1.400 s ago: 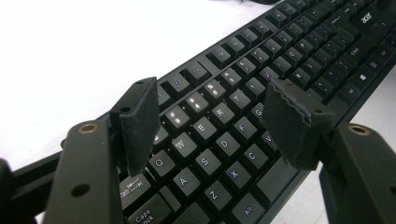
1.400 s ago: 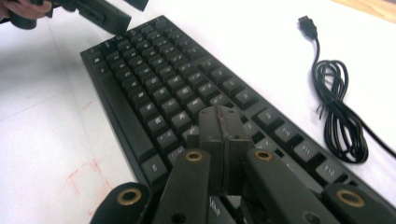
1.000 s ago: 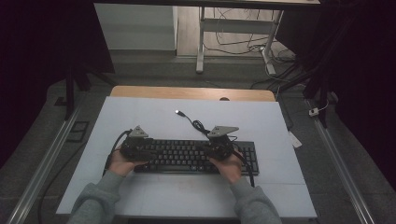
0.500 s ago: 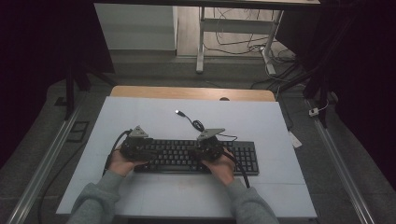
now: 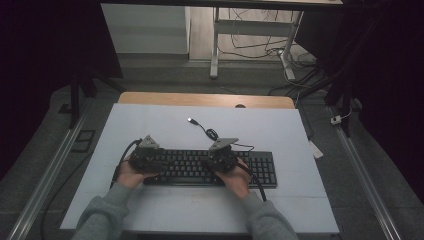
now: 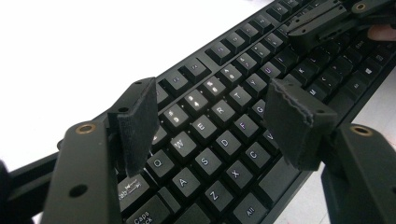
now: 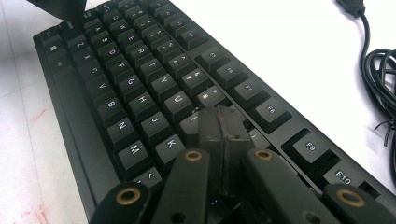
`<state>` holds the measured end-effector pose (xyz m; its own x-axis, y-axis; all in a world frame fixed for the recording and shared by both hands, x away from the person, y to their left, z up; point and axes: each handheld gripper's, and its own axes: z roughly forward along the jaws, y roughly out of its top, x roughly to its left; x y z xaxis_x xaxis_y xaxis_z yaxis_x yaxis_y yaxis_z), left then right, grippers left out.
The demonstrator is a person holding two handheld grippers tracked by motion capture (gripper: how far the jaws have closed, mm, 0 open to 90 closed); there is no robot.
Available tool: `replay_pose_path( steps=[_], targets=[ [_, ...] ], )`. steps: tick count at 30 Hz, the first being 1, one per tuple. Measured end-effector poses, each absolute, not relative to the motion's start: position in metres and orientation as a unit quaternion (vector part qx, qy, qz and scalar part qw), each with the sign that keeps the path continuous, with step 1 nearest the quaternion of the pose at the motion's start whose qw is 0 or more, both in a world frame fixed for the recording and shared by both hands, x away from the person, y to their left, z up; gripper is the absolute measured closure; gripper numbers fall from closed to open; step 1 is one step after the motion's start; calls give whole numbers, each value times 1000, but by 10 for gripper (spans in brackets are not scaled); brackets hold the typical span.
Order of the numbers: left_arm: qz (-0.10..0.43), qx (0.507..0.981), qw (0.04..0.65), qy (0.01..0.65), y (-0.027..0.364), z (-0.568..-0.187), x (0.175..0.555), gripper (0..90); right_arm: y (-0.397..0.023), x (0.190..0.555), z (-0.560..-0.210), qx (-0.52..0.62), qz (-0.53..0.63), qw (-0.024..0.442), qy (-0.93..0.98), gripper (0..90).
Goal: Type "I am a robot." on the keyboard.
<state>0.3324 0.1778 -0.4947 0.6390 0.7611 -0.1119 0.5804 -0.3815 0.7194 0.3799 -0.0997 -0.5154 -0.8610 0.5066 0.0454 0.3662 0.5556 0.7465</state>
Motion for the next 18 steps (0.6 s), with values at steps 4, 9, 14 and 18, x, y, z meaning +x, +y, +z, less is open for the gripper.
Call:
replay_pose_path(
  steps=[4, 9, 14, 18],
  targets=[
    [120, 823, 377, 407, 177, -495, 332, 351, -99, 380, -516, 248, 400, 89, 878, 900],
    [120, 824, 376, 407, 177, -495, 332, 350, -98, 379, -517, 246, 396, 93, 880, 900],
    [121, 822, 379, 408, 179, -494, 332, 350, -103, 377, -508, 246, 418, 97, 869, 900],
    [121, 821, 380, 409, 180, -494, 332, 350, -111, 376, -501, 251, 430, 98, 862, 900]
  ],
)
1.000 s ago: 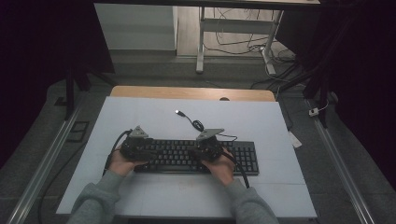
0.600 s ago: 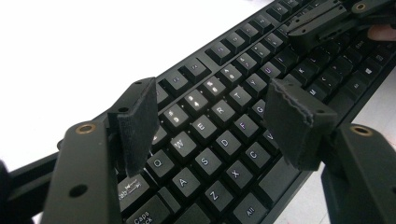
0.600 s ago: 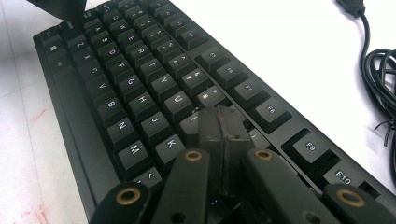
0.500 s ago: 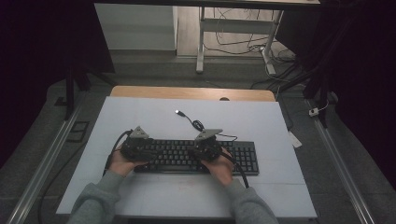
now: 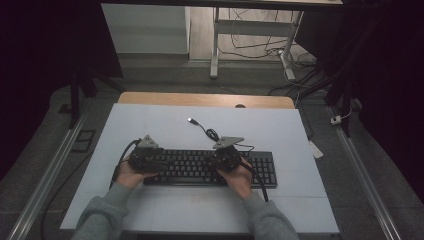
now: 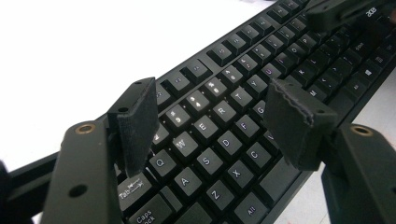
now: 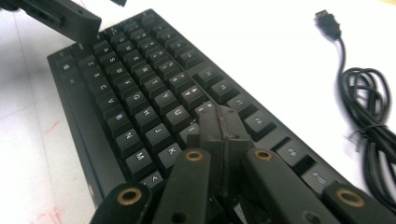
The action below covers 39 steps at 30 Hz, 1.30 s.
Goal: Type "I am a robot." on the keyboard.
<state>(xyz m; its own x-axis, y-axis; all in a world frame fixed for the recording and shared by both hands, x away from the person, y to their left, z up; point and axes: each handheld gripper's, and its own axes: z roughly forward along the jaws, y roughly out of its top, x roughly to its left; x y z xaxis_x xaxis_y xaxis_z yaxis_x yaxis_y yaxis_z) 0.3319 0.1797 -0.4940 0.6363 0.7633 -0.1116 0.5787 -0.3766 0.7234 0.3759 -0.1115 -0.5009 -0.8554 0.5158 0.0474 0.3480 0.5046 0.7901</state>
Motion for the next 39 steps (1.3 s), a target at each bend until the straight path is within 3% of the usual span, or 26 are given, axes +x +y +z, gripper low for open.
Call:
replay_pose_path(
  steps=[4, 11, 17, 39],
  targets=[
    [122, 821, 380, 409, 180, -494, 332, 350, -122, 375, -497, 254, 438, 98, 857, 887],
    [122, 819, 381, 410, 182, -494, 332, 351, -140, 370, -493, 266, 445, 107, 849, 668],
    [122, 819, 381, 410, 182, -494, 332, 350, -156, 363, -491, 270, 444, 121, 846, 552],
    [123, 818, 382, 412, 183, -494, 333, 351, -201, 344, -492, 277, 443, 134, 842, 506]
  ],
)
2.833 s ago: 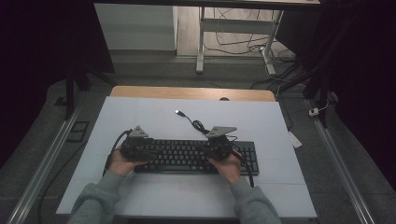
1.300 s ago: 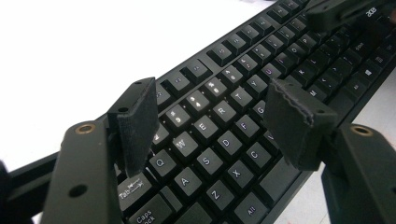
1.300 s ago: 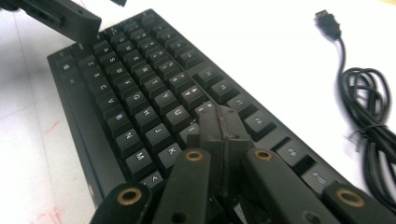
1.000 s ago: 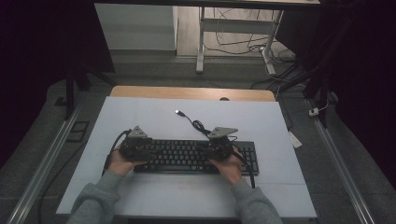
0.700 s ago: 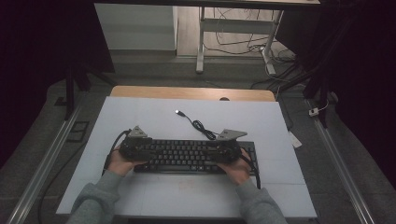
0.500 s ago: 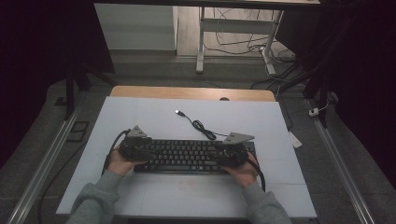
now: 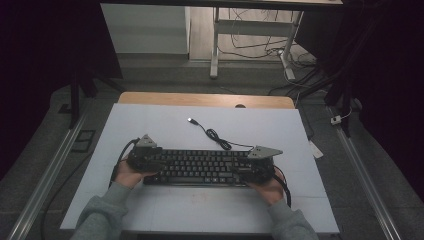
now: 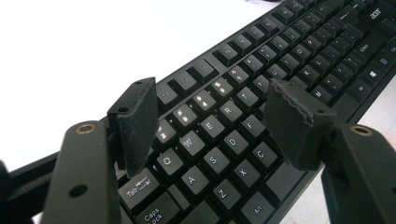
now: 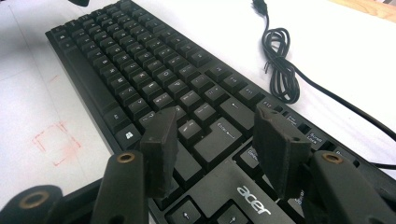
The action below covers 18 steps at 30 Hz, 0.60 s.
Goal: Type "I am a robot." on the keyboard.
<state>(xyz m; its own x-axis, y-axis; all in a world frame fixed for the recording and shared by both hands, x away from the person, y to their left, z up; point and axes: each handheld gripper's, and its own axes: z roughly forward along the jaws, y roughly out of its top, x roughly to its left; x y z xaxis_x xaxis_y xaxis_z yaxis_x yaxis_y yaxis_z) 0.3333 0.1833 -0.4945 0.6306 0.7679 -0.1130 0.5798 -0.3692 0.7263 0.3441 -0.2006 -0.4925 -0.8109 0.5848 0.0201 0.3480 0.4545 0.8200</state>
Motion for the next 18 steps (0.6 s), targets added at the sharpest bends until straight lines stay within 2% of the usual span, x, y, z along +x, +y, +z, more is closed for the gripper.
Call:
replay_pose_path(
  steps=[18],
  targets=[
    [129, 818, 388, 406, 181, -492, 331, 355, -200, 345, -492, 272, 443, 137, 843, 507]
  ],
)
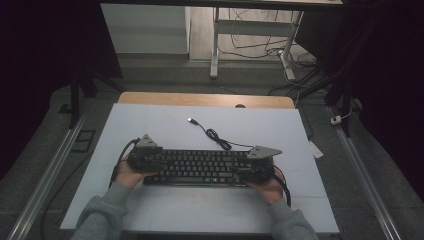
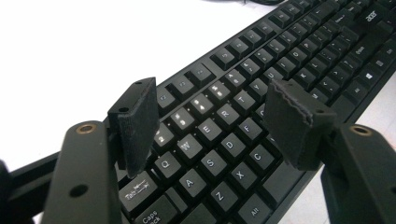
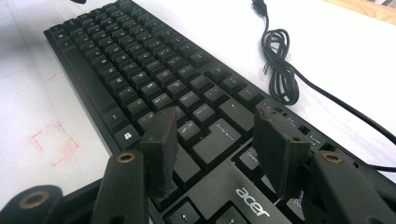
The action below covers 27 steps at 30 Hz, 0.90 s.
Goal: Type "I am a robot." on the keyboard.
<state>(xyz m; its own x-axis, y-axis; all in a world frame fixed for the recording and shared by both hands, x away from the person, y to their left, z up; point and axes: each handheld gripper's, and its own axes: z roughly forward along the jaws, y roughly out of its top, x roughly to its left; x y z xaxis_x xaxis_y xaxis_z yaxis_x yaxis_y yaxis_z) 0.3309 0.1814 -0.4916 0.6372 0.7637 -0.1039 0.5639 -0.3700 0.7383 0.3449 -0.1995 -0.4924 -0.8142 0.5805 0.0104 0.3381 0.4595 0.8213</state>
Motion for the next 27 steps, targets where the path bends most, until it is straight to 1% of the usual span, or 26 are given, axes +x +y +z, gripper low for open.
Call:
replay_pose_path(
  steps=[6, 15, 19, 27],
  targets=[
    [121, 816, 398, 401, 177, -488, 328, 361, -199, 345, -492, 272, 440, 139, 844, 507],
    [101, 825, 406, 380, 165, -487, 324, 422, -199, 345, -493, 272, 438, 139, 845, 507],
    [88, 834, 403, 367, 159, -489, 323, 502, -198, 345, -493, 271, 438, 135, 846, 507],
    [69, 854, 385, 343, 148, -496, 322, 735, -198, 346, -494, 270, 436, 136, 848, 506]
  ],
)
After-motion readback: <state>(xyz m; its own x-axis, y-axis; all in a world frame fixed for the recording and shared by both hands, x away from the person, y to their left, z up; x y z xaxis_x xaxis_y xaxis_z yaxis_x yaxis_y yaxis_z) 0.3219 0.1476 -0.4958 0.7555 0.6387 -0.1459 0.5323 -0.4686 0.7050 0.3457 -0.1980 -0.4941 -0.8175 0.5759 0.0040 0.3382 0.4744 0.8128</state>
